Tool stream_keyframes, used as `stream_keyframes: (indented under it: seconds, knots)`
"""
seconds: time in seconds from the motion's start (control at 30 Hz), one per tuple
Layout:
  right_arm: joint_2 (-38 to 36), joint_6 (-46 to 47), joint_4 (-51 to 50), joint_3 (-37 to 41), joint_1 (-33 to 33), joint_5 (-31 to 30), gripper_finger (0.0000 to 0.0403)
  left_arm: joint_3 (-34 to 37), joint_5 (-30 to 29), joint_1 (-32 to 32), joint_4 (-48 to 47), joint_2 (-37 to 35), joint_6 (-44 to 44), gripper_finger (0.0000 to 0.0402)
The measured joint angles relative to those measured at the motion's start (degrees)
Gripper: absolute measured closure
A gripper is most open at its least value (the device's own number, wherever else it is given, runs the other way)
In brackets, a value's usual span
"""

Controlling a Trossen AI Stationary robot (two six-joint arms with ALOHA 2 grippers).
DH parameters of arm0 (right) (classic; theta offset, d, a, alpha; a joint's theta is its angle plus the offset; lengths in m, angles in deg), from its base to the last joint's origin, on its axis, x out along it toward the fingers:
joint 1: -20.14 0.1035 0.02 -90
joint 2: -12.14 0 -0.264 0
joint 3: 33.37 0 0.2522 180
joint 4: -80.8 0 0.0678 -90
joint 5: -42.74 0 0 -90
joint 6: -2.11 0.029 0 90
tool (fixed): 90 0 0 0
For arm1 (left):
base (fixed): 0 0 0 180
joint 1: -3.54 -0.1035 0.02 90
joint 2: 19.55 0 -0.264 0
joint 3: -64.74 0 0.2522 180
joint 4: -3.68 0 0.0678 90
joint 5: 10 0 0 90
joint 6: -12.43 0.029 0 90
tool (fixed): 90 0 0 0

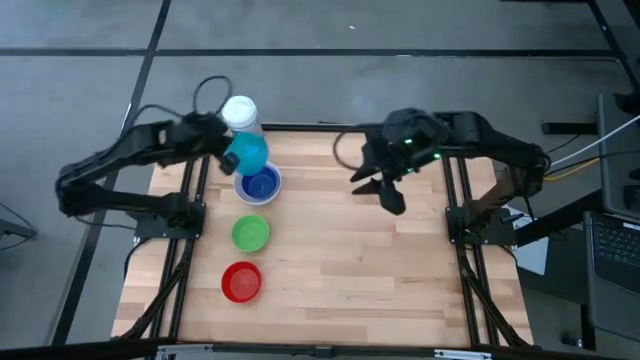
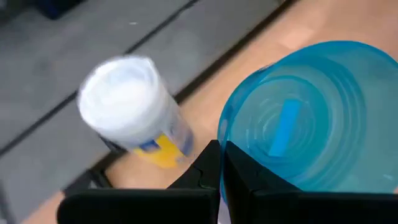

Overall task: Nest bowls inside each other
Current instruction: Stack the light blue bowl on top of the blue bowl

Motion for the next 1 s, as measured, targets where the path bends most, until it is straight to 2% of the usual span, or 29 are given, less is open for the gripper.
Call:
stream_keyframes:
  seconds: [0.2, 0.37, 0.57, 0.83, 1.0]
  knots:
    - [-4.02, 1.62, 0.79, 0.00, 0.78, -3.23, 0.0261, 8.57, 6.49, 0.03, -0.37, -8.20, -2.74, 0.0401]
    - [-6.75, 3.87, 1.49, 0.00, 0.79, -4.39, 0.0253, 17.66, 9.26, -0.29, 4.81, -9.47, -3.52, 0.0400]
    - [-8.45, 6.18, 1.47, 0.00, 1.76, -4.82, 0.0246, 26.55, 12.23, -3.56, 10.81, -8.95, -3.07, 0.0400]
    - [-9.99, 7.43, 0.27, 0.02, 4.10, -7.48, 0.0252, 30.61, 16.63, -10.88, 16.36, -8.40, -0.25, 0.0400]
    - [-10.74, 7.43, -0.06, 0.02, 5.26, -8.36, 0.0257, 30.94, 19.12, -13.51, 17.84, -5.27, 0.95, 0.0400]
